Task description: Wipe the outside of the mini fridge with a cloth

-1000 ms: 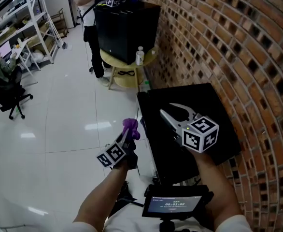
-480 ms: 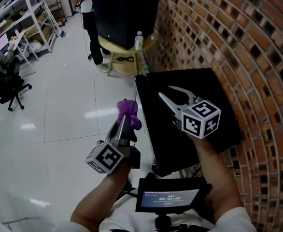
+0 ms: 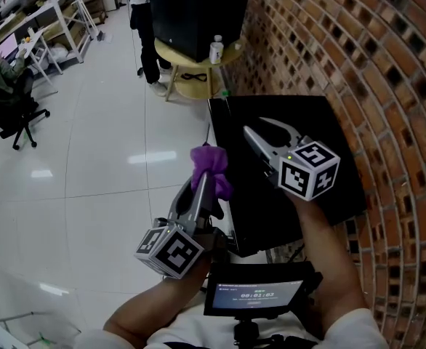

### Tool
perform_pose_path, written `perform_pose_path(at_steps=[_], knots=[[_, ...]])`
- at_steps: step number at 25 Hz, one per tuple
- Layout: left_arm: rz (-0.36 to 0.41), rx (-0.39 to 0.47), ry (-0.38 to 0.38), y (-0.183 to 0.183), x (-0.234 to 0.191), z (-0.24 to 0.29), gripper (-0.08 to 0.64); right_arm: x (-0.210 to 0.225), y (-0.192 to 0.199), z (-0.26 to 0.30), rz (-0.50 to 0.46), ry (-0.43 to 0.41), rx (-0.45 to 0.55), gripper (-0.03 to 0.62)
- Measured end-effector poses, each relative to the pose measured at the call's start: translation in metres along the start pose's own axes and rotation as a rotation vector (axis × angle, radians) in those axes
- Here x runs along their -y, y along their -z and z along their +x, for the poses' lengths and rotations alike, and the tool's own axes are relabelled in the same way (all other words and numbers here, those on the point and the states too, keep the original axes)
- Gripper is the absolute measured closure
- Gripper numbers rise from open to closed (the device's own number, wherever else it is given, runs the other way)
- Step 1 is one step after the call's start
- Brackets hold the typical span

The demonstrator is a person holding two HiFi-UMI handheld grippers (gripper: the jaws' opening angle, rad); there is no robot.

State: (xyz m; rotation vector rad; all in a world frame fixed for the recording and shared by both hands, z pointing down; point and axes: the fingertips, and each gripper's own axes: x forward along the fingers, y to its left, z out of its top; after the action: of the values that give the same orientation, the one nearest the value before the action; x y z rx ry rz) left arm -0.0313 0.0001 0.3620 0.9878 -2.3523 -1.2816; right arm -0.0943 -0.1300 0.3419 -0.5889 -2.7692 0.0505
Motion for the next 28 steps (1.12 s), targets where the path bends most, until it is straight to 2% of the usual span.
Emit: perform_pose_path(at_steps=[8,28], knots=[[0.016,-0.056,-0.051,0.031,-0.019,-0.007,0.482,-0.003,-0.001,0.001,-0.006,-0.024,-0.001,0.465],[0.053,-0.101,-0.136,0.08,-0.077,-0.013,0.485,-0.011,-0.001,0.001,-0.022,-0.072,0.003,0.465]])
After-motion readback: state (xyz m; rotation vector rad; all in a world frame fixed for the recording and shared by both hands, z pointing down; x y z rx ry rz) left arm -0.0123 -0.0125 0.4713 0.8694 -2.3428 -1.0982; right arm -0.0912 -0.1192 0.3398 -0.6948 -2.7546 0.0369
